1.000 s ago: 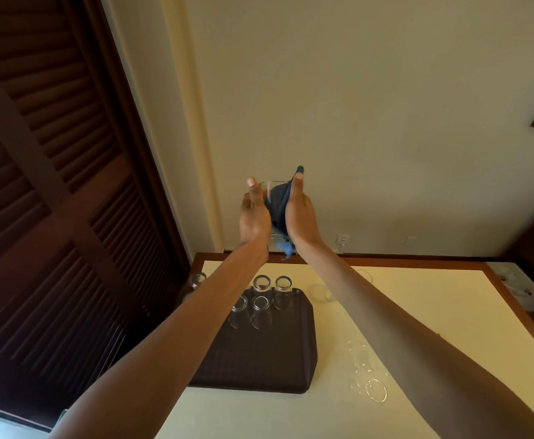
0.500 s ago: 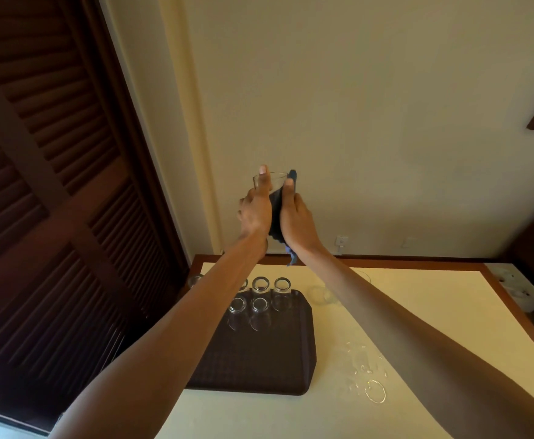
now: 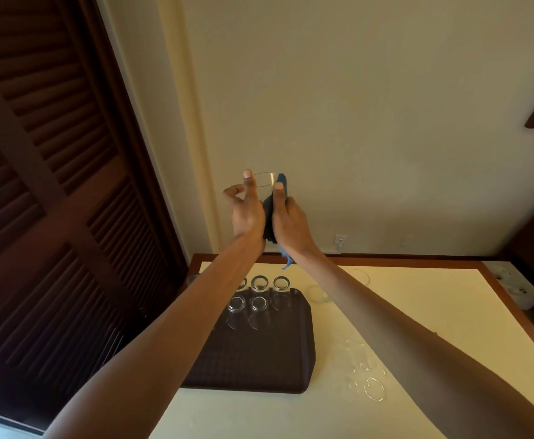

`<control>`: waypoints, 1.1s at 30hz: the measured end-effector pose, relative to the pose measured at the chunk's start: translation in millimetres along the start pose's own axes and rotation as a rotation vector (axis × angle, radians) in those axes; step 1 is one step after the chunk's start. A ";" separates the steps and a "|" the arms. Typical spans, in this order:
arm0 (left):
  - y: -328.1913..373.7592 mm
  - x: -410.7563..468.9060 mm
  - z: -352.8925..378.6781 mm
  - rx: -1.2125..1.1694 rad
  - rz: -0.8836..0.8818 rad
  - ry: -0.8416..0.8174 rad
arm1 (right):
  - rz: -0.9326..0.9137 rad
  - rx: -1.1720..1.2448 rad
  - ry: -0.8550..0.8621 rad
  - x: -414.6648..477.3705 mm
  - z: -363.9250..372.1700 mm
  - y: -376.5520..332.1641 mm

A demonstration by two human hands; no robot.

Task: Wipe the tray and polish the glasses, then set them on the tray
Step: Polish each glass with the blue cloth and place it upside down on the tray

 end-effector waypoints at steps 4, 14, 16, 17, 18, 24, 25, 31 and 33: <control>-4.3 -7.5 5.7 0.060 -0.021 -0.064 | 0.000 0.051 0.090 19.2 -8.9 -10.8; 2.3 3.4 -10.1 -0.016 -0.092 -0.134 | 0.031 0.104 -0.022 -12.3 6.4 5.0; -4.1 0.2 -11.3 -0.018 -0.086 -0.156 | -0.001 0.113 0.039 -10.7 5.0 3.1; -6.6 -2.5 -11.1 -0.029 -0.090 -0.177 | -0.052 0.109 0.081 -8.6 2.7 0.7; -8.0 -6.7 -10.8 -0.036 -0.097 -0.204 | -0.115 0.103 0.116 -6.1 -0.1 -1.1; -11.0 -12.9 -10.9 -0.016 -0.096 -0.200 | -0.095 0.172 0.110 2.1 -6.4 1.7; -11.5 -13.3 -10.0 0.016 -0.077 -0.183 | -0.030 0.228 0.092 2.3 -4.7 4.0; -13.4 -11.7 -8.9 0.056 -0.133 -0.169 | 0.100 0.182 0.000 -19.3 9.1 14.9; -14.0 -10.0 -10.8 0.038 -0.153 -0.158 | -0.018 0.130 0.040 -32.1 14.5 15.9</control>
Point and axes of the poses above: each hand's wrist, its own x-axis towards the middle knuckle, its own z-axis out of the palm, y = z × x, the point moved 2 cm from there along x, towards the middle knuckle, and after that the axes turned 12 degrees about -z, right-handed, at the moved point
